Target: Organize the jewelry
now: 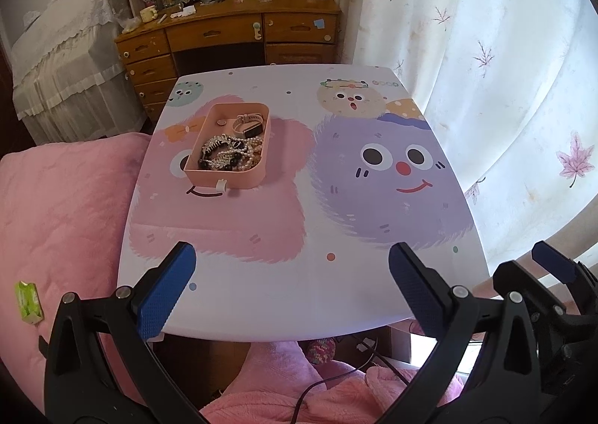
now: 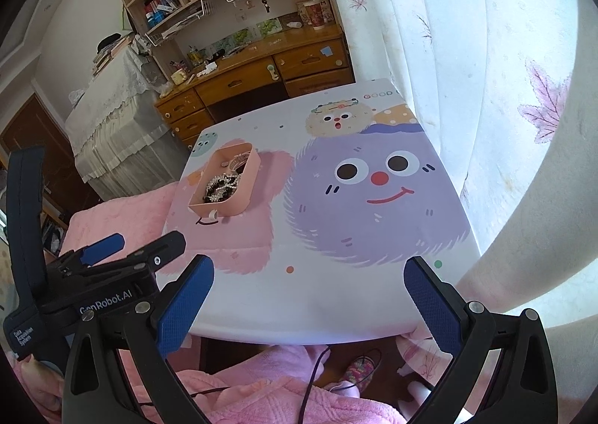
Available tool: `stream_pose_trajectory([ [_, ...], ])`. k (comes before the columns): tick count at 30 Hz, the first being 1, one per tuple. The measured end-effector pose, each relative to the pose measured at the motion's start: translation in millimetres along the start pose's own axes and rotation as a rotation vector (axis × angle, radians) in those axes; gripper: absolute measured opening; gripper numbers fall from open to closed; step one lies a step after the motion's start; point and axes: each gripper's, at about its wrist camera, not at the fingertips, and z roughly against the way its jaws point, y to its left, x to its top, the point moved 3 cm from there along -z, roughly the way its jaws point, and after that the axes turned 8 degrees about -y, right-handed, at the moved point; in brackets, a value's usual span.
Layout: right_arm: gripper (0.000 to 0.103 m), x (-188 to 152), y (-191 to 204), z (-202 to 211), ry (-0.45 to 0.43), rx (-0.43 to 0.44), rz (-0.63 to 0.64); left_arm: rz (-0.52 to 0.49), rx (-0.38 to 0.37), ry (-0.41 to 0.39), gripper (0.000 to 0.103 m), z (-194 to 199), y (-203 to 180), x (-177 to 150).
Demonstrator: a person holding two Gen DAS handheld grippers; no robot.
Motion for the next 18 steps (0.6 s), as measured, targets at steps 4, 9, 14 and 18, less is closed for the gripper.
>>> stream_pose_trajectory([
  [4,0.103,2.5,5.6,-3.8,0.0,0.022,0.019,0.017,0.03,-0.014,0.102,5.7,4.5,-1.3],
  [9,0.103,5.5,14.0,-7.2,0.001,0.043,0.047,0.026,0.051,-0.03,0.102,12.8,7.3,-2.6],
  [14,0.103,6.4,20.0,-10.2,0.003,0.059,0.073,0.05,0.068,-0.039,0.102,18.1,11.9,-3.5],
  [18,0.103,7.1,20.7,-10.5,-0.001,0.057,0.079,0.052,0.071,-0.044,0.102,19.5,11.1,-2.4],
])
